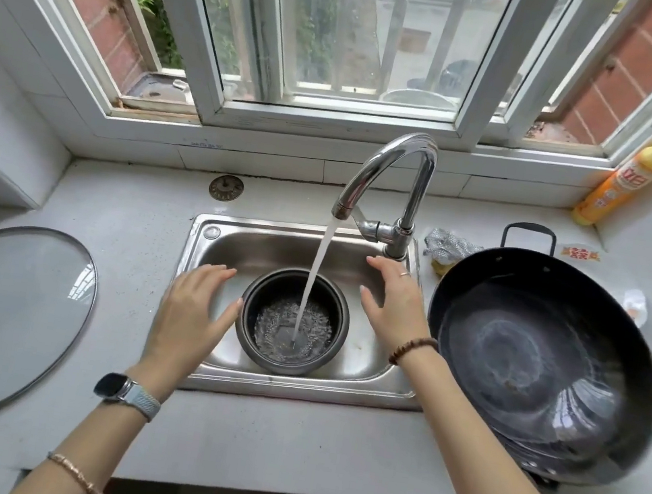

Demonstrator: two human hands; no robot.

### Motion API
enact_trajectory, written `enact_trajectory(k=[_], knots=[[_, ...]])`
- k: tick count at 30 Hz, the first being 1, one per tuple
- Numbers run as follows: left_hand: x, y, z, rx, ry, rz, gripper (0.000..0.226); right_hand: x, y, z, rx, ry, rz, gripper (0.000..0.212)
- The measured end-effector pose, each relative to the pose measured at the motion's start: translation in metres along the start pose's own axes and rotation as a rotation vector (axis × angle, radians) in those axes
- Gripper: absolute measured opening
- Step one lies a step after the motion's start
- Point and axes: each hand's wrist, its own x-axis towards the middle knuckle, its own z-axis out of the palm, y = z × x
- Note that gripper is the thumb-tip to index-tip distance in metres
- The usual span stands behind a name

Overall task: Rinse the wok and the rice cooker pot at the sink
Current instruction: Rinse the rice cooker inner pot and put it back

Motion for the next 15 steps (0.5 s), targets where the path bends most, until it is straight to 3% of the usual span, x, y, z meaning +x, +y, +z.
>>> enact_trajectory(k=[9, 15], knots=[[0.007, 0.013, -0.016, 0.062, 0.073, -0.012, 0.049, 0.093, 0.015, 0.02, -0.281, -0.095, -0.264, 0.047], [0.012, 0.021, -0.016, 0.069, 0.054, -0.021, 0.047, 0.136, 0.02, 0.039, -0.501, -0.234, -0.317, 0.053]])
